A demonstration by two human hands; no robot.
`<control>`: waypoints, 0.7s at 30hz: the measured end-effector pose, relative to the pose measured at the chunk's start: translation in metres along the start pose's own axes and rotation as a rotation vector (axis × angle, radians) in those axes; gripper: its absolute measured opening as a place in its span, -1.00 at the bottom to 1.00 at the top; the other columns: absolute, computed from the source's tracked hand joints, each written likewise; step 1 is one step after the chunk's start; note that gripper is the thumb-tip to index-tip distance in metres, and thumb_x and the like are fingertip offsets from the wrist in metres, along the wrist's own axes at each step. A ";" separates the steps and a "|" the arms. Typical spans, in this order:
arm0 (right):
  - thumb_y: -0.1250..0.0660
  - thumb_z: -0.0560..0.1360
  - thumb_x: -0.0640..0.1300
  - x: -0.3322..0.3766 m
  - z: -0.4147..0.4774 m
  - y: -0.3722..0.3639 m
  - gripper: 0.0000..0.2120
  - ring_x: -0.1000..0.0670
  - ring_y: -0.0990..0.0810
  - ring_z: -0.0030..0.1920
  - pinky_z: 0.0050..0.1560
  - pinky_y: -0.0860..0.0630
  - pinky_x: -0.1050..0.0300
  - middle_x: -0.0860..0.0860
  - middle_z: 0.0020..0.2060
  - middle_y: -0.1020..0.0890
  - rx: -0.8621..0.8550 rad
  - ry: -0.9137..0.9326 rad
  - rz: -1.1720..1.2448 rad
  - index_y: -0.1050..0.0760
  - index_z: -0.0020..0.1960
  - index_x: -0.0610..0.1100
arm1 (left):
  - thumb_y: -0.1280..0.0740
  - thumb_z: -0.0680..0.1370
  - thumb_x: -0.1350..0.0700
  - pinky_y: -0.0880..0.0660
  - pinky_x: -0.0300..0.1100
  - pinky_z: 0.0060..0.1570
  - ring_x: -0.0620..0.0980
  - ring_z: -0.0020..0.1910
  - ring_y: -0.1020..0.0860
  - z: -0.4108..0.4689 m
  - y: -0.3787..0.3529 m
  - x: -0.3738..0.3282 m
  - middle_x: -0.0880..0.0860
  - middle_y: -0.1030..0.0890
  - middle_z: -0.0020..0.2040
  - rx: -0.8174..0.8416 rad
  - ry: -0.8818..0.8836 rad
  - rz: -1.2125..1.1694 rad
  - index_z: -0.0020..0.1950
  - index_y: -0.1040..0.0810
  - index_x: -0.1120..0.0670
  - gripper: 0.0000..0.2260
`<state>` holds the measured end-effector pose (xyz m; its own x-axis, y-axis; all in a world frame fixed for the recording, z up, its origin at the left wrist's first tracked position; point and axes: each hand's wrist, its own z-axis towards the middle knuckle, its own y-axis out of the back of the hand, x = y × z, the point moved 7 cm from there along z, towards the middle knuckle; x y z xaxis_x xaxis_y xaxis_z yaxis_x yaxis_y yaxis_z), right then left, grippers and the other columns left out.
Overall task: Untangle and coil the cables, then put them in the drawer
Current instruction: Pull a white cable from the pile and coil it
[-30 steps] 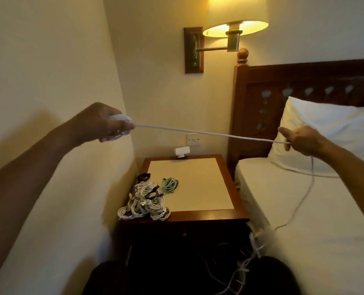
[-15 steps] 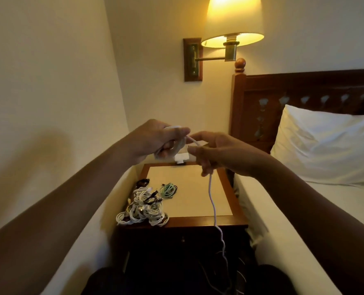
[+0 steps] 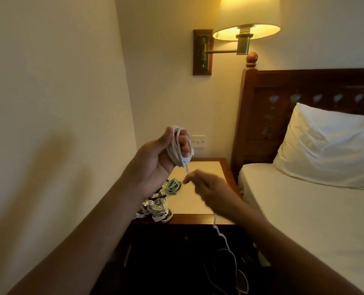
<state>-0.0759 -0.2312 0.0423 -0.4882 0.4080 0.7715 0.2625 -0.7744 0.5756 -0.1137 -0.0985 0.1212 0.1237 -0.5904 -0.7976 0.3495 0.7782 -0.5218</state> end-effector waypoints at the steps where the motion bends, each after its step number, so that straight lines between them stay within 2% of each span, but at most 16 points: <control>1: -0.15 0.73 -0.02 0.011 -0.010 -0.013 -0.76 0.18 -0.49 -0.40 -0.38 -0.38 0.34 0.19 -0.38 -0.54 0.040 0.027 -0.032 -0.60 0.18 0.01 | -0.20 0.69 0.09 -0.61 -0.19 -0.02 -0.01 -0.14 -0.63 0.002 0.005 0.003 0.08 -0.62 -0.12 -0.044 -0.040 0.096 0.24 -0.50 0.28 -0.71; 3: -0.20 0.72 0.00 0.039 -0.023 -0.024 -0.77 0.11 -0.56 -0.35 -0.29 -0.52 0.14 0.14 -0.34 -0.58 0.076 0.101 -0.159 -0.61 0.21 -0.02 | -0.21 0.71 0.10 -0.59 -0.21 -0.02 0.02 -0.10 -0.66 0.001 0.019 0.005 0.08 -0.68 -0.11 -0.189 -0.126 0.522 0.24 -0.53 0.26 -0.74; 4: -0.22 0.70 0.02 0.050 -0.026 -0.025 -0.76 0.07 -0.59 -0.32 -0.22 -0.58 0.05 0.09 -0.31 -0.61 0.107 0.102 -0.231 -0.63 0.15 -0.05 | -0.22 0.71 0.08 -0.58 -0.26 -0.05 0.00 -0.10 -0.68 -0.003 0.024 0.005 0.05 -0.71 -0.11 -0.249 -0.165 0.762 0.22 -0.55 0.21 -0.76; 5: -0.25 0.69 0.04 0.058 -0.027 -0.022 -0.75 0.05 -0.61 -0.30 -0.21 -0.59 0.05 0.05 -0.29 -0.63 0.138 0.086 -0.282 -0.64 0.08 -0.07 | -0.23 0.70 0.05 -0.57 -0.31 -0.08 -0.04 -0.10 -0.69 -0.006 0.029 0.009 0.04 -0.72 -0.10 -0.272 -0.180 0.935 0.18 -0.57 0.15 -0.78; 7: -0.29 0.66 0.06 0.071 -0.026 -0.011 -0.74 0.13 -0.56 -0.35 -0.34 -0.46 0.30 0.06 -0.32 -0.61 0.188 0.072 -0.339 -0.64 -0.02 -0.08 | -0.21 0.71 -0.03 -0.53 -0.33 -0.13 -0.19 -0.15 -0.64 -0.015 0.034 0.023 -0.01 -0.69 -0.11 -0.222 -0.141 1.125 0.12 -0.58 0.07 -0.77; 9: -0.35 0.63 0.04 0.080 -0.018 0.005 -0.78 0.19 -0.50 -0.43 -0.40 -0.38 0.39 0.10 -0.38 -0.57 0.203 0.085 -0.348 -0.64 -0.09 -0.05 | -0.09 0.72 -0.15 -0.50 -0.20 -0.10 -0.18 -0.20 -0.60 -0.025 0.040 0.042 -0.05 -0.64 -0.18 -0.141 -0.064 1.203 0.02 -0.57 0.00 -0.66; 11: -0.42 0.58 0.06 0.081 -0.008 0.023 -0.83 0.18 -0.55 -0.37 -0.37 -0.40 0.36 0.10 -0.36 -0.62 0.204 0.106 -0.330 -0.67 -0.09 -0.02 | -0.01 0.69 -0.26 -0.50 -0.07 -0.05 -0.13 -0.23 -0.61 -0.039 0.044 0.059 -0.08 -0.65 -0.24 -0.076 0.079 1.088 -0.08 -0.58 -0.02 -0.52; 13: -0.48 0.52 0.07 0.073 0.001 0.034 -0.84 0.13 -0.63 -0.26 -0.28 -0.52 0.25 0.10 -0.29 -0.69 0.232 0.126 -0.289 -0.71 -0.07 -0.01 | -0.10 0.58 -0.40 -0.54 -0.08 -0.07 -0.10 -0.26 -0.61 -0.052 0.043 0.066 -0.06 -0.66 -0.24 -0.023 0.184 0.921 -0.03 -0.65 -0.06 -0.49; 14: -0.50 0.50 0.06 0.067 0.004 0.036 -0.85 0.09 -0.66 -0.20 -0.20 -0.59 0.14 0.10 -0.24 -0.71 0.241 0.135 -0.238 -0.72 -0.06 -0.01 | -0.15 0.55 -0.41 -0.55 -0.10 -0.10 -0.07 -0.26 -0.60 -0.059 0.039 0.064 -0.03 -0.66 -0.23 0.006 0.190 0.864 0.01 -0.66 -0.08 -0.51; 15: -0.50 0.50 0.05 0.061 0.006 0.038 -0.86 0.05 -0.67 -0.16 -0.14 -0.62 0.05 0.09 -0.20 -0.72 0.233 0.143 -0.175 -0.72 -0.05 0.00 | -0.16 0.58 -0.35 -0.54 -0.11 -0.13 -0.04 -0.26 -0.59 -0.066 0.036 0.061 0.01 -0.63 -0.23 0.039 0.185 0.806 0.04 -0.66 -0.06 -0.55; 17: -0.44 0.51 0.06 0.043 0.007 0.039 -0.85 0.00 -0.66 -0.17 -0.13 -0.63 0.01 0.06 -0.18 -0.72 0.159 0.143 -0.021 -0.71 -0.02 0.01 | -0.13 0.67 -0.14 -0.49 -0.09 -0.18 0.01 -0.31 -0.52 -0.074 0.030 0.055 0.08 -0.55 -0.28 0.076 0.148 0.624 0.07 -0.63 0.09 -0.61; 19: -0.38 0.53 0.07 0.020 0.003 0.032 -0.77 -0.01 -0.60 -0.25 -0.17 -0.60 0.05 0.05 -0.26 -0.65 0.067 0.114 0.157 -0.69 0.03 -0.05 | -0.14 0.68 -0.06 -0.43 -0.11 -0.22 0.01 -0.38 -0.46 -0.075 0.029 0.048 0.08 -0.48 -0.34 0.037 0.102 0.415 0.05 -0.61 0.19 -0.62; 21: -0.31 0.59 0.03 -0.003 -0.006 0.009 -0.74 -0.01 -0.54 -0.28 -0.19 -0.58 -0.02 0.08 -0.32 -0.56 0.026 0.059 0.264 -0.67 0.07 -0.11 | -0.17 0.68 -0.02 -0.44 -0.15 -0.26 0.00 -0.38 -0.48 -0.069 0.035 0.042 0.08 -0.48 -0.34 -0.039 0.039 0.232 0.06 -0.61 0.22 -0.65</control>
<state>-0.0765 -0.2424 0.0439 -0.4477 0.1638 0.8791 0.4084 -0.8371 0.3640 -0.1600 -0.0815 0.0484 0.1598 -0.3866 -0.9083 0.2795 0.9002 -0.3340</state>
